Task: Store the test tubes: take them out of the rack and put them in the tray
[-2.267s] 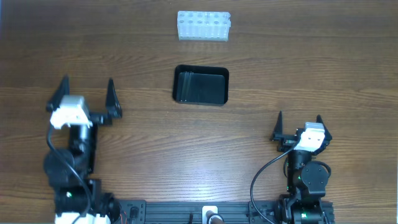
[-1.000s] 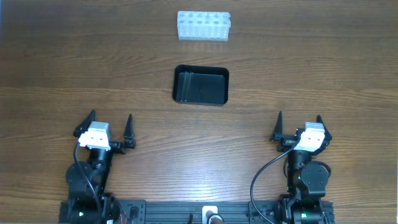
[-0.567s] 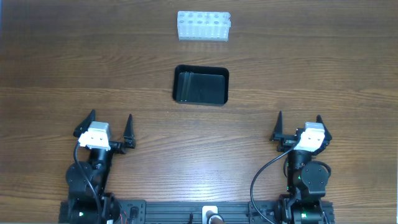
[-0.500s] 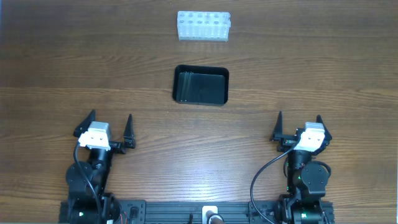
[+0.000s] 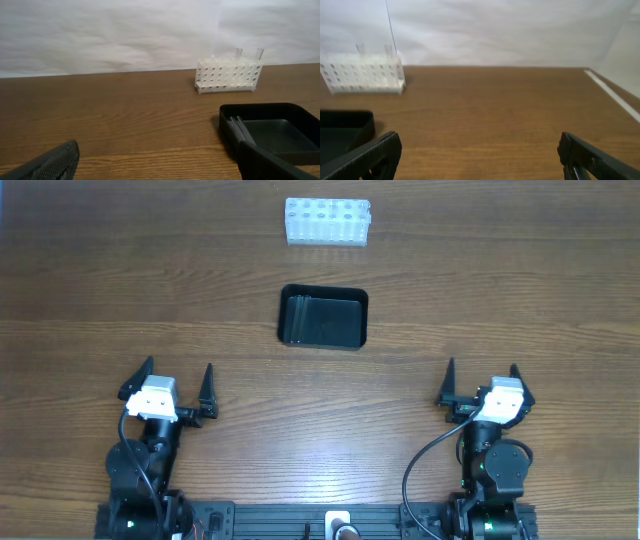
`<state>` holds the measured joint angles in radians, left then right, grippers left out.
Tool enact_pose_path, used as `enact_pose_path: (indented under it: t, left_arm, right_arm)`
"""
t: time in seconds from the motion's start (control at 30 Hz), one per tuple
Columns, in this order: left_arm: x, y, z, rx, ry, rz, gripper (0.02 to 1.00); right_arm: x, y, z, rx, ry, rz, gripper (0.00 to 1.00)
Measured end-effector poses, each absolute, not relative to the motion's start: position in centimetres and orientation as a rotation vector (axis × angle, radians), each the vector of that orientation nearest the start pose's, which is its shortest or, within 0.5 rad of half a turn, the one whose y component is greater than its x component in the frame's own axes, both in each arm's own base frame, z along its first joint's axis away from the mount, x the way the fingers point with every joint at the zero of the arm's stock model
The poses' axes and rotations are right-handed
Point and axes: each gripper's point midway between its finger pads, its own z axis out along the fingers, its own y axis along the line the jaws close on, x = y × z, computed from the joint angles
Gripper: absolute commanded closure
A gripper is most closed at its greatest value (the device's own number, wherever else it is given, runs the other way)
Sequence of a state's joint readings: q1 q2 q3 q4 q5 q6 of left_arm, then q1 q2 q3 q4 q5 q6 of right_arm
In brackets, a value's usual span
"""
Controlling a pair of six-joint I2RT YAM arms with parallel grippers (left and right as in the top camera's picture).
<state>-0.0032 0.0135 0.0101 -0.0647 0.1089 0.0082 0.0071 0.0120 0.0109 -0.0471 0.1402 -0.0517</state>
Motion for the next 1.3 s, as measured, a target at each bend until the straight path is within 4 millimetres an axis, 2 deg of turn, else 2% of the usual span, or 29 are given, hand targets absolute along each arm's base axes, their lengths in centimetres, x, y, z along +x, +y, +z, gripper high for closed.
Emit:
enact_pose_path:
  t: [0.5,0.57,0.83,0.9,0.97,1.07,1.17,1.3]
  left_arm:
    - [24.5,-1.9,16.0,0.093,1.636,-0.085,0.018]
    - [24.5,-1.9,16.0,0.093,1.637,-0.085,0.018]
    - [24.5,-2.0,16.0,0.093,1.636,-0.086,0.018]
    - [24.5,-2.0,16.0,0.093,1.637,-0.086,0.018]
    - [24.5,-2.0,16.0,0.093,1.636,-0.086,0.020]
    - [24.5,-2.0,16.0,0.093,1.635,-0.086,0.018]
    - [24.5,-1.9,16.0,0.093,1.635,-0.085,0.018]
    - [24.5,-2.0,16.0,0.093,1.635,-0.086,0.020]
  right_arm:
    - [24.5,-2.1,16.3,0.067,1.624,-0.127,0.007]
    - [24.6,-2.0,17.0,0.094,1.595,-0.098,0.007]
    - [24.5,-2.0,22.4,0.179,1.371,0.009,0.009]
    - [24.9,-2.0,22.9,0.187,1.351,0.022,0.007]
    - [25.8,-2.0,22.6,0.195,1.383,0.028,0.007]
    - [28.2,-1.7,21.7,0.190,1.508,0.036,0.007]
    - [30.8,-1.1,22.3,0.159,1.583,0.049,0.007]
    - [35.6,1.2,23.4,0.077,1.670,0.086,0.007]
